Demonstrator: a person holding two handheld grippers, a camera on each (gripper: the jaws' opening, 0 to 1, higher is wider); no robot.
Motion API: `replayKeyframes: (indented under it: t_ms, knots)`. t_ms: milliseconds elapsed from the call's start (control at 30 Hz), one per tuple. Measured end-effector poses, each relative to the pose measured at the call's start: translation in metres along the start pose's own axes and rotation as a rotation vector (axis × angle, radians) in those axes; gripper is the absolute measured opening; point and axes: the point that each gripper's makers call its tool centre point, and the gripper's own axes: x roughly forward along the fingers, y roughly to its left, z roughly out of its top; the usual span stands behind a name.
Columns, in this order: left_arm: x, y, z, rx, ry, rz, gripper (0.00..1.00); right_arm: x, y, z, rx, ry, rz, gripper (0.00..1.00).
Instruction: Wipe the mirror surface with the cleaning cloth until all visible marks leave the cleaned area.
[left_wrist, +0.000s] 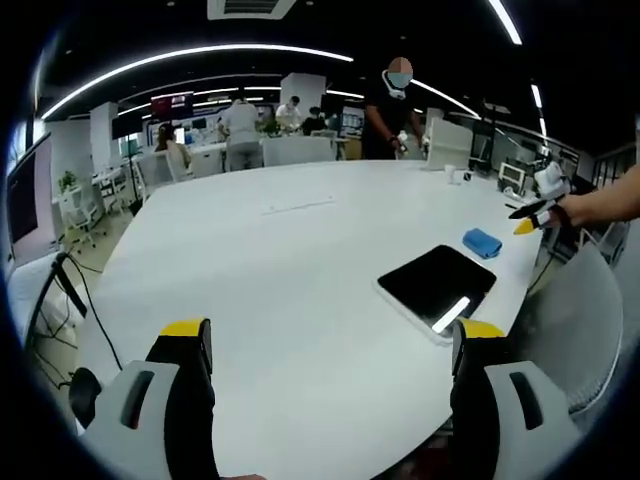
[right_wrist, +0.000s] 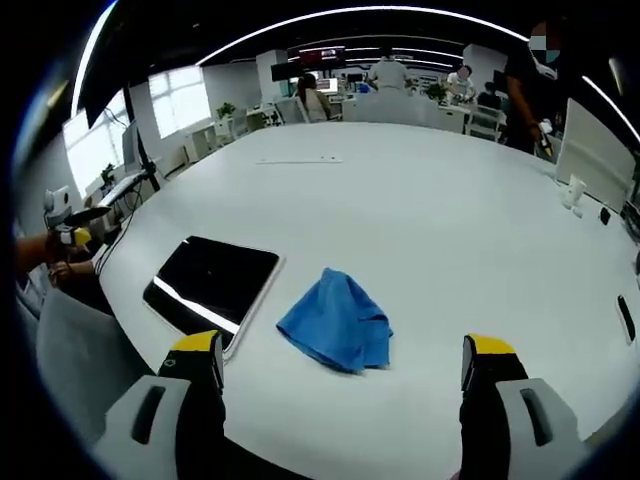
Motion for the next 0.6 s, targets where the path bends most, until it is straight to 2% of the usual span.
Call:
replayKeyframes:
  t_ms: [133, 300, 500, 600]
  knots:
    - [-0.001, 0.006, -0.002, -0.015, -0.006, 0.006, 0.99, -0.004, -0.001, -0.009, 0.017, 0.006, -0.002, 0.98]
    - [0.0, 0.012, 0.003, -0.035, -0.023, 0.025, 0.99, -0.008, -0.009, -0.015, 0.052, -0.004, -0.025, 0.98]
    - [0.0, 0.009, 0.01, -0.016, -0.046, 0.019, 0.99, -0.01, -0.011, -0.024, 0.101, 0.008, -0.048, 0.98]
    - [-0.001, 0.012, 0.009, -0.023, -0.051, 0.029, 0.99, -0.009, -0.006, -0.023, 0.084, 0.006, -0.038, 0.98]
